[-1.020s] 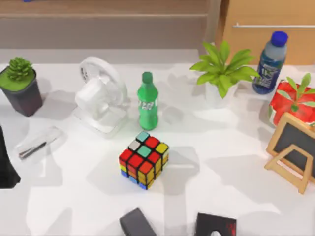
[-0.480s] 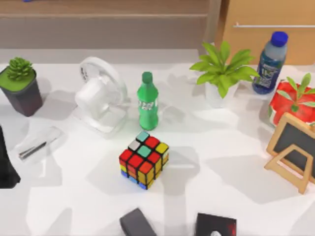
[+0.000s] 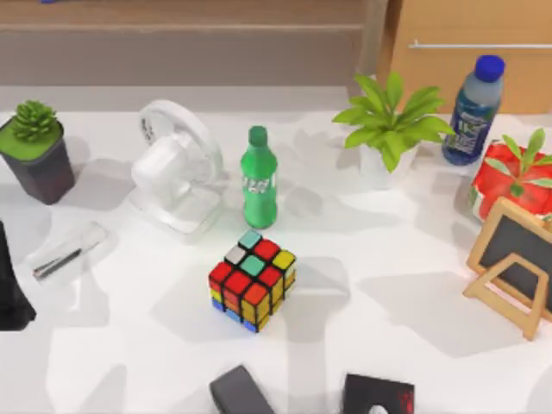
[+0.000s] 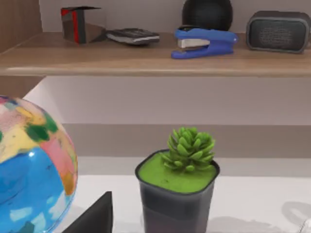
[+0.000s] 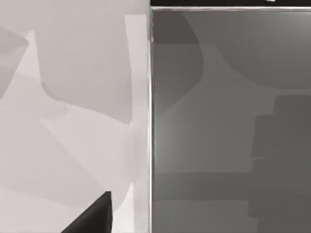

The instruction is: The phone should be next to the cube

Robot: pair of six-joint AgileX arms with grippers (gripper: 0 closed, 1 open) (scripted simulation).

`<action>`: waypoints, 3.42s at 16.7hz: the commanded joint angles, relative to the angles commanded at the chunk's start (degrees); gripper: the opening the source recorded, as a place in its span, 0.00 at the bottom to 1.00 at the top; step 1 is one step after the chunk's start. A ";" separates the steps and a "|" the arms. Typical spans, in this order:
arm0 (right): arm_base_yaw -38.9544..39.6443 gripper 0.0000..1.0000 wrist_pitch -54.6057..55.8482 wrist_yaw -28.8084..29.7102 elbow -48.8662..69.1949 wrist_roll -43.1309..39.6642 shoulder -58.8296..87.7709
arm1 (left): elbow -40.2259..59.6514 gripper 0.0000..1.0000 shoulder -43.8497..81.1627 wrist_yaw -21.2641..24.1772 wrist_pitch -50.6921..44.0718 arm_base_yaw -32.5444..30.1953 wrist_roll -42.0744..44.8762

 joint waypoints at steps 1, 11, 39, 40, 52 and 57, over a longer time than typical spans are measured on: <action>-0.07 1.00 0.81 0.00 -0.48 0.06 0.47 | 0.00 1.00 0.00 0.00 0.00 0.00 0.00; -0.18 0.92 8.34 0.02 -4.10 -0.01 4.26 | 0.00 1.00 0.00 0.00 0.00 0.00 0.00; -0.05 0.00 3.24 -0.37 -1.76 0.26 1.16 | 0.00 1.00 0.00 0.00 0.00 0.00 0.00; -0.05 0.00 3.23 -0.37 -1.76 0.26 1.16 | 0.00 1.00 0.00 0.00 0.00 0.00 0.00; 10.65 0.00 2.99 -2.33 7.30 11.36 -8.05 | 0.00 1.00 0.00 0.00 0.00 0.00 0.00; 23.69 0.00 1.12 -4.91 12.43 24.51 -12.44 | 0.00 1.00 0.00 0.00 0.00 0.00 0.00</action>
